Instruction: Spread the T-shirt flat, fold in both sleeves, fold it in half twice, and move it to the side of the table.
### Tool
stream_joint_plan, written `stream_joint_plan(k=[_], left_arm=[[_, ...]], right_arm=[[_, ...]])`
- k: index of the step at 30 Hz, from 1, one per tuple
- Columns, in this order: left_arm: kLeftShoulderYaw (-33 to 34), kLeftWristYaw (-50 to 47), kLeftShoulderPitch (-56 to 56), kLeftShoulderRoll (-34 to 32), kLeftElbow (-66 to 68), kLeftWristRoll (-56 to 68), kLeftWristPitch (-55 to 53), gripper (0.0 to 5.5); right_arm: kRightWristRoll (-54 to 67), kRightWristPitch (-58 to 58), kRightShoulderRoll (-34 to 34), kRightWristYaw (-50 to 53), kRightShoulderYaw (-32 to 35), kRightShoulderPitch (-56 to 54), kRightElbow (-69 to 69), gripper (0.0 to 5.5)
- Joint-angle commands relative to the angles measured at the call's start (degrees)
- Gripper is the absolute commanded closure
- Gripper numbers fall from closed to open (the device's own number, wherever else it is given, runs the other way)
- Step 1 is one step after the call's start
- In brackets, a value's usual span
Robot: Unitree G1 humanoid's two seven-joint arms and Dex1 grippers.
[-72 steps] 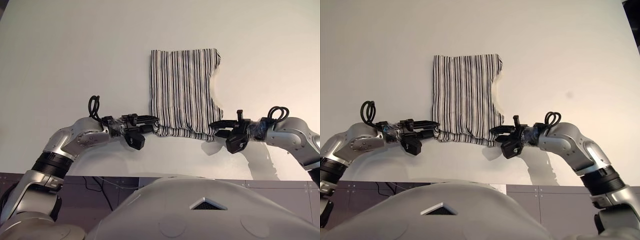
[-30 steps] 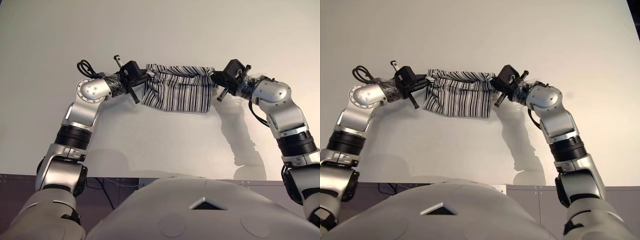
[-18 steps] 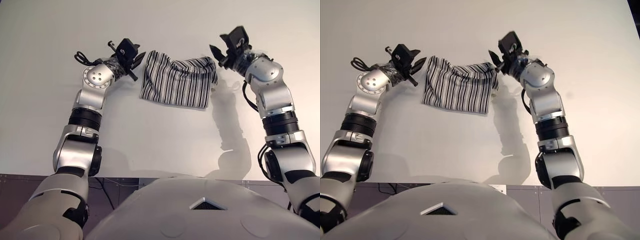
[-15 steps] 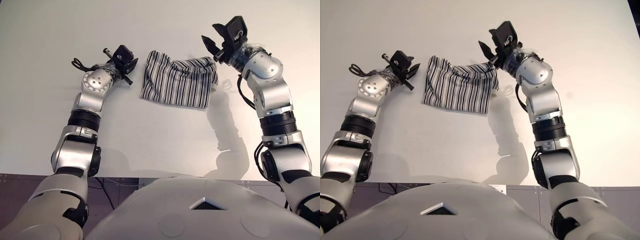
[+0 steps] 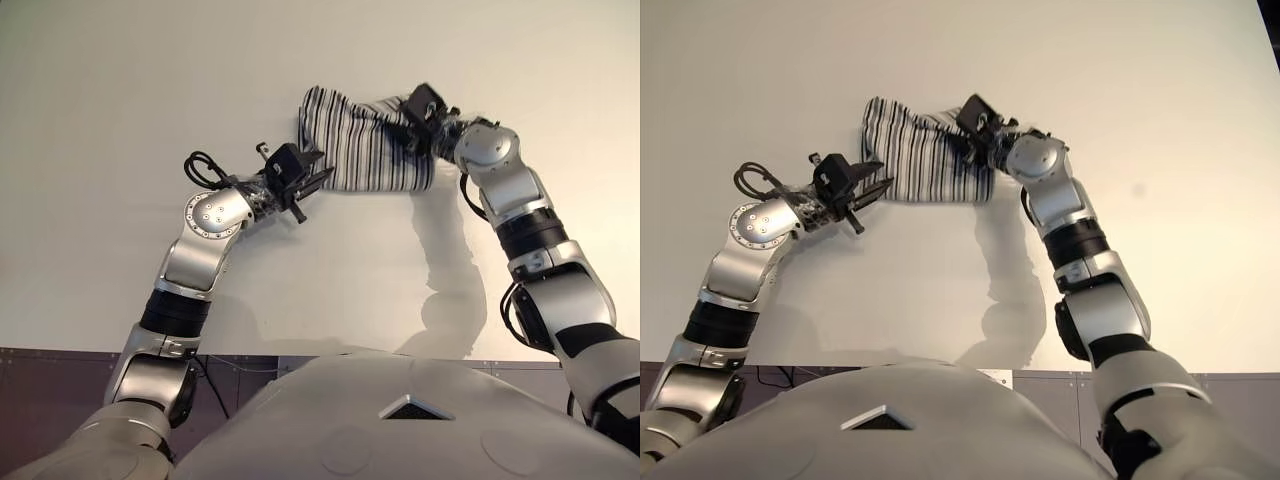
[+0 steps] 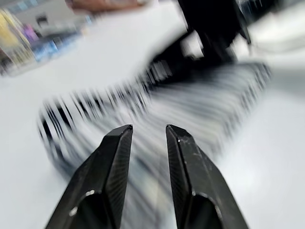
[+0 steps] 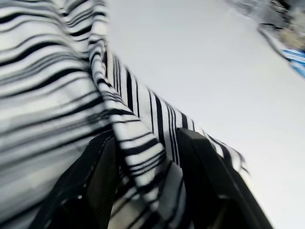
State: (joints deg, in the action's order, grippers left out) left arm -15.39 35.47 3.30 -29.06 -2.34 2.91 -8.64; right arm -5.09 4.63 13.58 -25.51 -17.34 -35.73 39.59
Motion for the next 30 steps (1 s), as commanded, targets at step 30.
stream_joint_plan(k=[30], left_arm=[[10.17,-15.24,-0.67,13.67,0.68,1.03,-5.52,4.21]], right_arm=[[29.41,0.22,3.87,48.67,48.09,-4.88,26.97,3.46]])
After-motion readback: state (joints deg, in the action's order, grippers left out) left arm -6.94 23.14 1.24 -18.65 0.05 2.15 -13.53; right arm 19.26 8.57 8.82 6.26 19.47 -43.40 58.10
